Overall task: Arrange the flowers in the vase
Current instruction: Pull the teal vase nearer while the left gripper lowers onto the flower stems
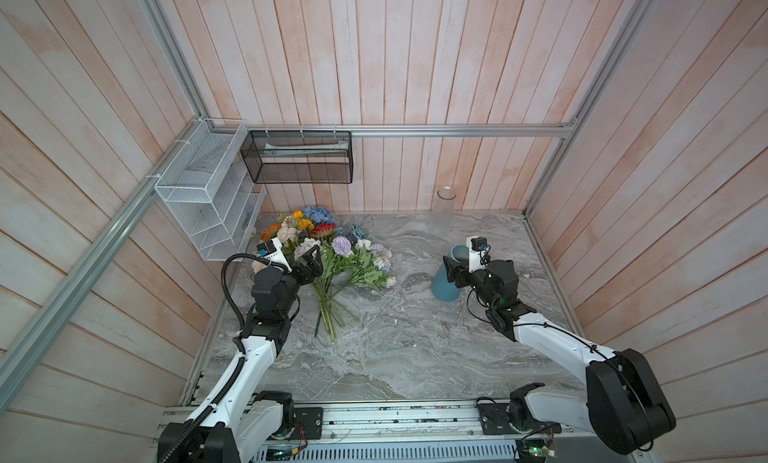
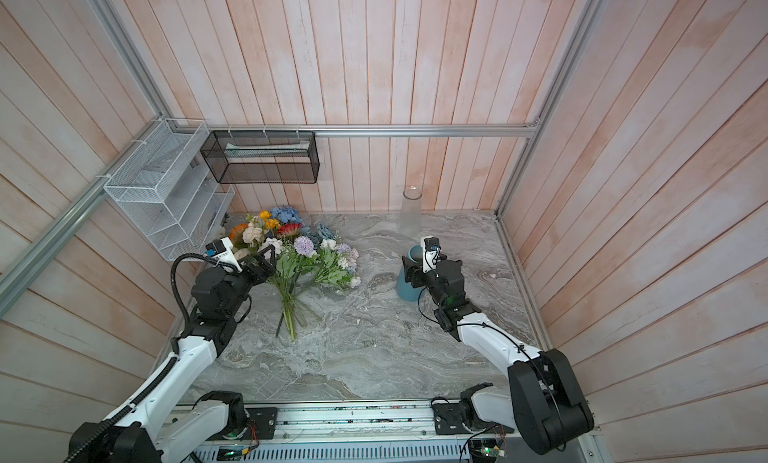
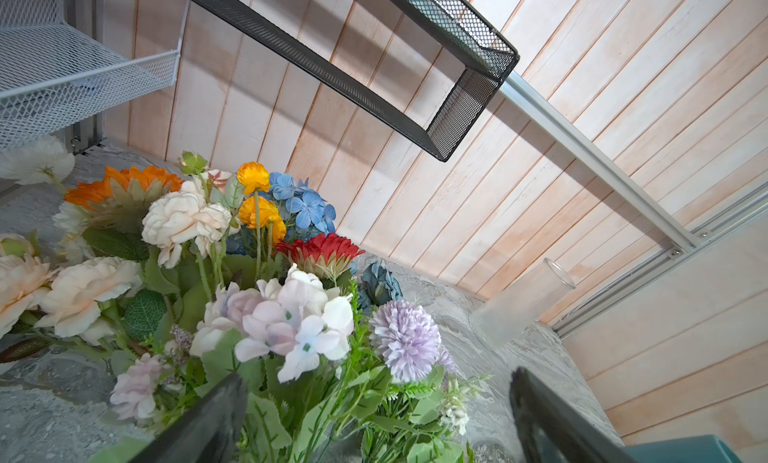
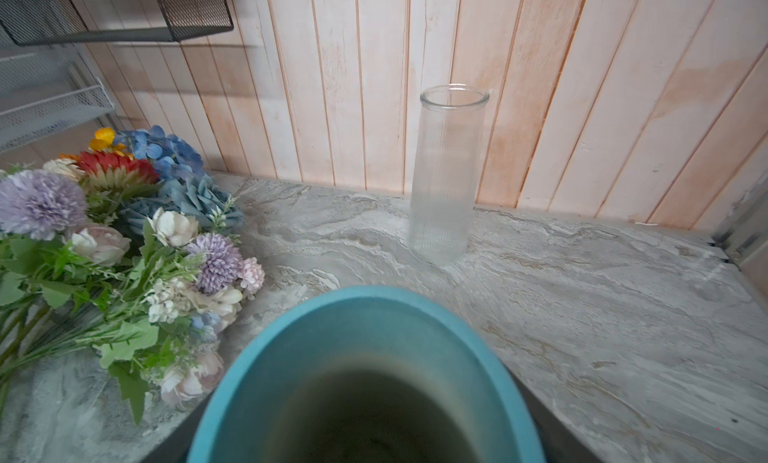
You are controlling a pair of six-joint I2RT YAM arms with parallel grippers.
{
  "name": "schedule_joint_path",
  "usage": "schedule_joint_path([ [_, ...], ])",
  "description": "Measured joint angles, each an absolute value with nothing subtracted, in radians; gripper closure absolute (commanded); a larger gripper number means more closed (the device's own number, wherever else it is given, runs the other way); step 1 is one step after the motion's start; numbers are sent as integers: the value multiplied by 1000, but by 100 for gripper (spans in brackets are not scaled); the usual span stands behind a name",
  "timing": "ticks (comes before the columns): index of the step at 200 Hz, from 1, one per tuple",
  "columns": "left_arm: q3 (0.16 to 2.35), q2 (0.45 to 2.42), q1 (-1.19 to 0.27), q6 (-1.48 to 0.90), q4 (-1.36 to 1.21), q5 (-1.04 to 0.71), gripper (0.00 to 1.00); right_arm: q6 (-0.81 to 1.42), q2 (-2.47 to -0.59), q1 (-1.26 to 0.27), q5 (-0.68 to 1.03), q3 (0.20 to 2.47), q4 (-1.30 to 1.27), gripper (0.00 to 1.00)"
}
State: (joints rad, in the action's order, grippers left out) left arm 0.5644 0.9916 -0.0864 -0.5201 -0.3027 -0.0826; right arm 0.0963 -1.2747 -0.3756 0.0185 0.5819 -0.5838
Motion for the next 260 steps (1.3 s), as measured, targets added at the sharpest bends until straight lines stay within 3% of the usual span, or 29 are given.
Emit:
schedule_joint_path([
  [38, 562, 958, -86, -520, -272, -81, 0, 112, -1338, -393, 37, 583, -658, 48],
  [88, 560, 943, -86, -520, -246, -78, 0, 98, -1356, -421, 35, 598, -670, 2],
  [203, 560, 905, -92, -516, -80, -93, 1, 128, -1121, -434, 46, 758, -485, 2],
  [260, 502, 883, -183, -526, 76, -101, 22, 234, -1191, -426, 163, 1051, -291, 2],
])
